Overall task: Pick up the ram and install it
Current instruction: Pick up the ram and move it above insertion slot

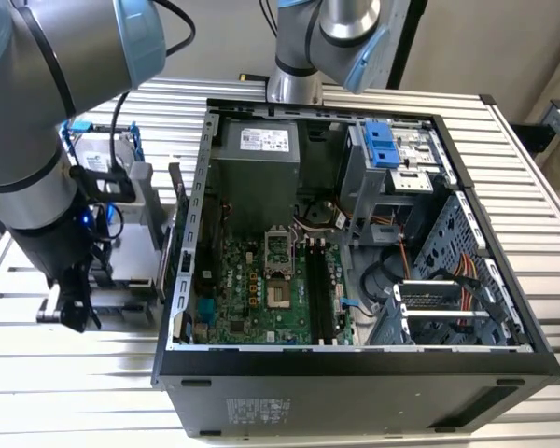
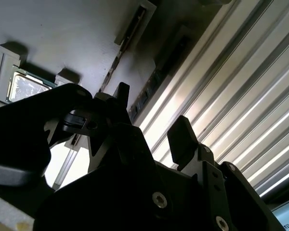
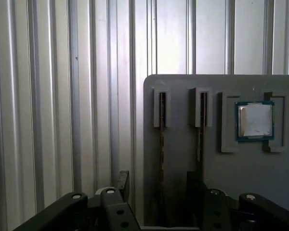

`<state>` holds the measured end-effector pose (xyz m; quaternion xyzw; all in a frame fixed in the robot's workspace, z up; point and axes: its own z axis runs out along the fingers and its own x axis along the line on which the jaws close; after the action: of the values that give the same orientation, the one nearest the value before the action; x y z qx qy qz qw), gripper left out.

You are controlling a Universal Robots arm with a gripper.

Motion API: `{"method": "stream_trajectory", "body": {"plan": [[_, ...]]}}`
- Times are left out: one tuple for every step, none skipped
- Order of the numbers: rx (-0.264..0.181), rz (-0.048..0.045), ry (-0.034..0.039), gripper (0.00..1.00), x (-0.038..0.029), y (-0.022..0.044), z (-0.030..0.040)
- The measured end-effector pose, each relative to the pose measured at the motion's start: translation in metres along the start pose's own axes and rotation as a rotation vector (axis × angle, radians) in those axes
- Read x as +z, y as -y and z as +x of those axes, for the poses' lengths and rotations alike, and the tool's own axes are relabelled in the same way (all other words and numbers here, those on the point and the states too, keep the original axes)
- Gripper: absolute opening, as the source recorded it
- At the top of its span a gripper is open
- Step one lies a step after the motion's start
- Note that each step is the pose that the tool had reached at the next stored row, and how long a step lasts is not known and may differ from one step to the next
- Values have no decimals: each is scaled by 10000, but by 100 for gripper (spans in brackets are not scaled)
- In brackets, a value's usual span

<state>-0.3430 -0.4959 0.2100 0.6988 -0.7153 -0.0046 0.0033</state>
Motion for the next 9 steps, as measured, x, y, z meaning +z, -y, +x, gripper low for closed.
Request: {"method": "stream_trajectory", "body": {"plan": [[0, -1, -1, 0, 7, 0, 0], [0, -1, -1, 0, 14, 0, 0], [-1, -1, -1, 0, 21, 0, 0], [0, 0, 0, 0, 30, 0, 0], [0, 0, 0, 0, 38, 1, 0], [0, 0, -1, 0, 46, 1, 0], [0, -1, -1, 0, 54, 1, 0], [0, -1, -1, 0, 63, 0, 0], [1, -1, -1, 0, 71, -1, 0]]}}
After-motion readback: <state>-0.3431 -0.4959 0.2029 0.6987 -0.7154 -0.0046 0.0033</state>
